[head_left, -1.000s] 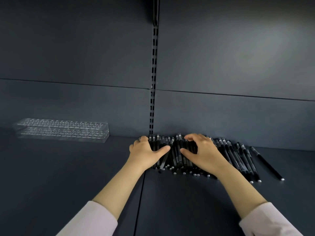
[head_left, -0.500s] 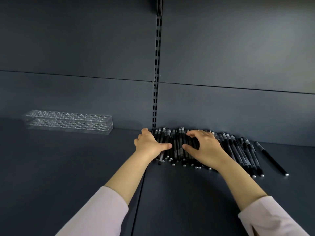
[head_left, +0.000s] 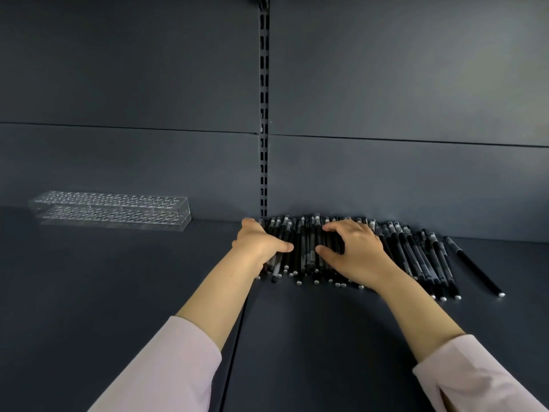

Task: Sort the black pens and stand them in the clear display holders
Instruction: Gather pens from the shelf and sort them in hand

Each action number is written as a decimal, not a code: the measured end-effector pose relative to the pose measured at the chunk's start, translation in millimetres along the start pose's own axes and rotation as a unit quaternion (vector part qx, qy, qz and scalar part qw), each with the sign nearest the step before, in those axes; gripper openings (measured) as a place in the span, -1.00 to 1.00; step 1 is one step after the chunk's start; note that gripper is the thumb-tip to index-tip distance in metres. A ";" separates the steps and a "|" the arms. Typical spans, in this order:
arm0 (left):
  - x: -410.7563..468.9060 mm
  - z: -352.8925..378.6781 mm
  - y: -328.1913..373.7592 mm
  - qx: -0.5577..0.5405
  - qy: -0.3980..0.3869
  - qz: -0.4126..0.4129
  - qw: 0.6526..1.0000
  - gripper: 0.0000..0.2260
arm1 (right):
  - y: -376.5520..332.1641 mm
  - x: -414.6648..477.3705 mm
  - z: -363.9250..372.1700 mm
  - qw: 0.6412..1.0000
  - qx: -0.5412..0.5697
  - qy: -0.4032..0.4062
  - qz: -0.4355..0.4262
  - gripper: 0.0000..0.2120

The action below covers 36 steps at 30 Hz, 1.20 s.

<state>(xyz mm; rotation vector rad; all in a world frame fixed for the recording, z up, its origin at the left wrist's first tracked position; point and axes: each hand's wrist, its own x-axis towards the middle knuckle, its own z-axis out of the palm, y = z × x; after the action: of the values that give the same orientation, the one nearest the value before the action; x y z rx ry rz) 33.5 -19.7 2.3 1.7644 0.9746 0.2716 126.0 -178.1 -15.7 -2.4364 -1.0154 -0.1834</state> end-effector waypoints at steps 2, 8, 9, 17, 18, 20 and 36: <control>-1.9 0.6 -1.1 -0.005 -0.003 0.006 1.000 -0.19 | -0.7 -0.1 -0.4 1.000 -0.003 -0.004 0.001 -0.53; -4.6 10.2 -2.9 0.001 -0.010 0.036 0.999 -0.31 | -2.1 -0.5 -1.2 1.000 -0.003 -0.019 0.006 -0.52; -3.8 11.1 -3.8 0.005 -0.010 0.040 0.999 -0.32 | -2.1 -0.3 -1.3 1.000 -0.003 -0.019 0.007 -0.52; -3.0 6.2 -2.3 -0.024 -0.027 0.022 0.999 -0.32 | -1.2 1.0 -0.4 1.000 0.000 -0.018 0.012 -0.54; -2.8 5.0 -2.0 -0.020 -0.026 0.018 0.999 -0.36 | -1.5 0.9 -0.5 1.000 -0.002 -0.018 0.011 -0.54; -2.4 4.0 -1.7 -0.009 -0.022 0.011 1.000 -0.48 | -1.8 0.6 -0.5 1.000 -0.004 -0.021 0.010 -0.54; 1.0 -15.5 -4.7 -0.075 -0.098 -0.017 0.992 -0.48 | 2.5 0.7 -1.9 0.999 -0.005 -0.033 -0.001 -0.55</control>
<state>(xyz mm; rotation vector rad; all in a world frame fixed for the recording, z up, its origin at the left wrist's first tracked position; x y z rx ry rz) 22.7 -7.9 4.4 1.6037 0.8208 0.1435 128.4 -180.1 -14.8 -2.4659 -1.0474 -0.1093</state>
